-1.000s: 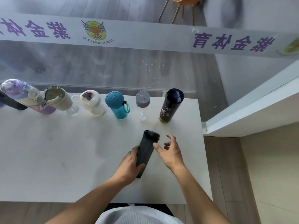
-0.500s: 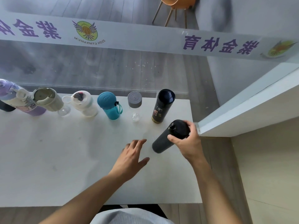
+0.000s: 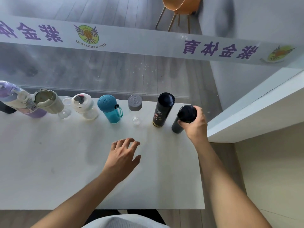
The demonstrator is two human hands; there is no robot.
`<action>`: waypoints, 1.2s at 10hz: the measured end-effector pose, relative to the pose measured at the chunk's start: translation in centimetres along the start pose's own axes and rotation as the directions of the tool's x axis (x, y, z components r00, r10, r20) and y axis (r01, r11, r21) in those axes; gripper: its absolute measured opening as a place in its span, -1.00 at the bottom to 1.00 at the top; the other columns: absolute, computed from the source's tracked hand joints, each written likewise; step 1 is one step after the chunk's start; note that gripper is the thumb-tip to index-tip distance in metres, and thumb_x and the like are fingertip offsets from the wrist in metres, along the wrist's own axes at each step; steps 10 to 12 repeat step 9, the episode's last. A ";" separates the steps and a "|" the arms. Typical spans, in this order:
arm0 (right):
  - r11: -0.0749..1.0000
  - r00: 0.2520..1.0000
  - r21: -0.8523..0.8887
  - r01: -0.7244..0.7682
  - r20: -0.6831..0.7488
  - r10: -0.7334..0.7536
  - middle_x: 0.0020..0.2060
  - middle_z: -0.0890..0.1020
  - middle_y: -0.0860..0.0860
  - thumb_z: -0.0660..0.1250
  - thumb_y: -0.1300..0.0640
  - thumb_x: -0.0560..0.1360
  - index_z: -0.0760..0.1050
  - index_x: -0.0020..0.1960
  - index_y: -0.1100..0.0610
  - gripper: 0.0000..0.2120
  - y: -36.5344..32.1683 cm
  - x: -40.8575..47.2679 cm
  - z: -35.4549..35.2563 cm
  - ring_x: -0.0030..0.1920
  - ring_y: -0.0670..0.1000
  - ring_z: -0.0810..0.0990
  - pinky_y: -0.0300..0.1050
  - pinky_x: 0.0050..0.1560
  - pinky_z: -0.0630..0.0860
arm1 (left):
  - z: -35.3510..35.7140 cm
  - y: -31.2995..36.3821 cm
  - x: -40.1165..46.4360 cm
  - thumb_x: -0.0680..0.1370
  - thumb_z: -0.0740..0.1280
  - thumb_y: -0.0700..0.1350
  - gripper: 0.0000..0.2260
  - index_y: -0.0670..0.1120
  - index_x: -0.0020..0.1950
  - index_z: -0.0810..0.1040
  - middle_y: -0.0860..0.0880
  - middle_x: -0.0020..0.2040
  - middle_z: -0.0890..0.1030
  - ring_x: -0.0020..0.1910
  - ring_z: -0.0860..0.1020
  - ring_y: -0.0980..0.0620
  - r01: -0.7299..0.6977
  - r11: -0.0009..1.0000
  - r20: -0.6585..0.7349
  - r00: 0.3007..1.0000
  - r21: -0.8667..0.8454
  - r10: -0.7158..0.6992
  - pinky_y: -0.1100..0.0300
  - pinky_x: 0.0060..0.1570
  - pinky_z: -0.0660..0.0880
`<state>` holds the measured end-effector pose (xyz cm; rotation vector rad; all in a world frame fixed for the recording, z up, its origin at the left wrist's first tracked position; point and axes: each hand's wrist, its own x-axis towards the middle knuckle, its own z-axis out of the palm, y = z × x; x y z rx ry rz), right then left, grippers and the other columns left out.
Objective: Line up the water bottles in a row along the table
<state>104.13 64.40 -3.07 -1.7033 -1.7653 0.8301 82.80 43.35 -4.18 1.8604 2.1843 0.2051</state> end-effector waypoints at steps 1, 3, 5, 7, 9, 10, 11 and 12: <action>1.000 1.000 0.009 0.016 -0.001 -0.016 0.16 0.54 0.11 0.63 0.13 0.27 0.39 0.37 0.07 -0.26 0.0 0.8 0.3 0.19 0.13 0.52 -0.14 0.17 0.42 | -0.8 -0.2 0.3 0.50 0.36 0.12 -0.59 0.01 0.31 0.49 -0.03 0.24 0.55 0.19 0.52 -0.14 0.019 1.000 -0.031 0.999 0.015 -0.018 -0.06 0.21 0.40; 1.000 1.000 0.014 -0.014 0.001 0.014 0.18 0.54 0.09 0.62 0.11 0.28 0.38 0.35 0.07 -0.28 0.3 1.4 0.1 0.19 0.10 0.52 -0.17 0.14 0.40 | -1.9 -0.5 0.2 0.50 0.37 0.11 -0.61 0.02 0.29 0.51 0.01 0.22 0.56 0.18 0.52 -0.11 0.048 0.999 -0.055 0.997 0.006 -0.047 -0.02 0.21 0.38; 0.999 0.999 -0.010 -0.031 0.020 0.031 0.24 0.50 0.13 0.63 0.12 0.29 0.32 0.42 0.08 -0.21 0.1 1.7 -0.6 0.27 0.15 0.49 -0.07 0.25 0.42 | -3.0 -0.4 0.2 0.52 0.35 0.13 -0.61 0.04 0.30 0.50 0.02 0.23 0.56 0.18 0.51 -0.10 0.055 0.998 -0.061 0.997 0.021 -0.053 -0.01 0.20 0.40; 0.999 1.000 -0.042 -0.025 -0.010 0.025 0.35 0.39 0.13 0.54 -0.09 0.37 0.18 0.53 -0.02 -0.15 -2.3 1.6 -2.8 0.34 0.12 0.41 0.09 0.33 0.43 | -5.4 -0.9 1.6 0.54 0.33 0.14 -0.61 0.04 0.32 0.48 0.02 0.28 0.54 0.21 0.50 -0.09 0.054 0.998 -0.112 0.992 0.018 -0.052 0.00 0.20 0.41; 0.950 0.945 -0.041 0.311 -0.099 -0.313 0.36 0.44 0.04 0.32 -0.04 0.57 0.34 0.45 0.03 -0.51 -7.8 1.0 -4.6 0.34 0.03 0.44 -0.02 0.27 0.48 | -10.0 -0.9 4.1 0.53 0.37 0.07 -0.63 0.00 0.30 0.49 -0.02 0.27 0.56 0.18 0.51 -0.15 0.047 0.999 -0.252 0.966 -0.022 -0.051 -0.04 0.14 0.41; 0.950 0.945 -0.041 0.311 -0.099 -0.313 0.36 0.44 0.04 0.32 -0.04 0.57 0.34 0.45 0.03 -0.51 -7.8 1.0 -4.6 0.34 0.03 0.44 -0.02 0.27 0.48 | -10.0 -0.9 4.1 0.53 0.37 0.07 -0.63 0.00 0.30 0.49 -0.02 0.27 0.56 0.18 0.51 -0.15 0.047 0.999 -0.252 0.966 -0.022 -0.051 -0.04 0.14 0.41; 0.950 0.945 -0.041 0.311 -0.099 -0.313 0.36 0.44 0.04 0.32 -0.04 0.57 0.34 0.45 0.03 -0.51 -7.8 1.0 -4.6 0.34 0.03 0.44 -0.02 0.27 0.48 | -10.0 -0.9 4.1 0.53 0.37 0.07 -0.63 0.00 0.30 0.49 -0.02 0.27 0.56 0.18 0.51 -0.15 0.047 0.999 -0.252 0.966 -0.022 -0.051 -0.04 0.14 0.41; 0.950 0.945 -0.041 0.311 -0.099 -0.313 0.36 0.44 0.04 0.32 -0.04 0.57 0.34 0.45 0.03 -0.51 -7.8 1.0 -4.6 0.34 0.03 0.44 -0.02 0.27 0.48 | -10.0 -0.9 4.1 0.53 0.37 0.07 -0.63 0.00 0.30 0.49 -0.02 0.27 0.56 0.18 0.51 -0.15 0.047 0.999 -0.252 0.966 -0.022 -0.051 -0.04 0.14 0.41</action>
